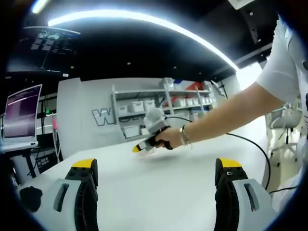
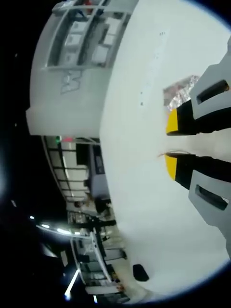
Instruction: Open the resealable bag by pulling the two sides of the seal apart until the entire bag opening is separated and visibly accessible.
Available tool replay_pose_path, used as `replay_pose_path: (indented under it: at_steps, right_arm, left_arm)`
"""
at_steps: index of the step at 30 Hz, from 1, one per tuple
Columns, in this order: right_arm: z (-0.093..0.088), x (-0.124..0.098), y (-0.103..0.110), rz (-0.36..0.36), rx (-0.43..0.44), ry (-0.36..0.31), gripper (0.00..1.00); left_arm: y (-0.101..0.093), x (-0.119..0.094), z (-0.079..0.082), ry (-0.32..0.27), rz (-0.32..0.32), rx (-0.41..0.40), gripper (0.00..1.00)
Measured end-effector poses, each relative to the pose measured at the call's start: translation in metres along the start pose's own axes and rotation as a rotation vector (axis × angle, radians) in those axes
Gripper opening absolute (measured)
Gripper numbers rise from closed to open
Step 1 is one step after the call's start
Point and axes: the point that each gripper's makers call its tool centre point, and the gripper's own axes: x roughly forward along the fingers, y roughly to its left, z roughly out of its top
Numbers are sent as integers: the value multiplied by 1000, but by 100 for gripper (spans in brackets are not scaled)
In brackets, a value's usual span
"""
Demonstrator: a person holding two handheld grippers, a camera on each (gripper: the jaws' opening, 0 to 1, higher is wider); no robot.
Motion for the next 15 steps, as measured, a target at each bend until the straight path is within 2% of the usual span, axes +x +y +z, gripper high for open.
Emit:
replay_pose_path:
  at_steps: [3,5,9,15]
  right_arm:
    - [-1,-5,3,-4,-7,0,17]
    - [-2,-12,14,-6,-19,-3,18]
    - [-1,-12,12,-9,-46,-2,19]
    - [-2,-14,14,-20,-78,-5,28]
  left_arm:
    - [1,-1,1,0,3,2,100]
    - [1,-2,2,-2,5,1,100]
    - [0,-3,3,-5,5,3,100]
    - [-2,-4,4,-2,4,3,100]
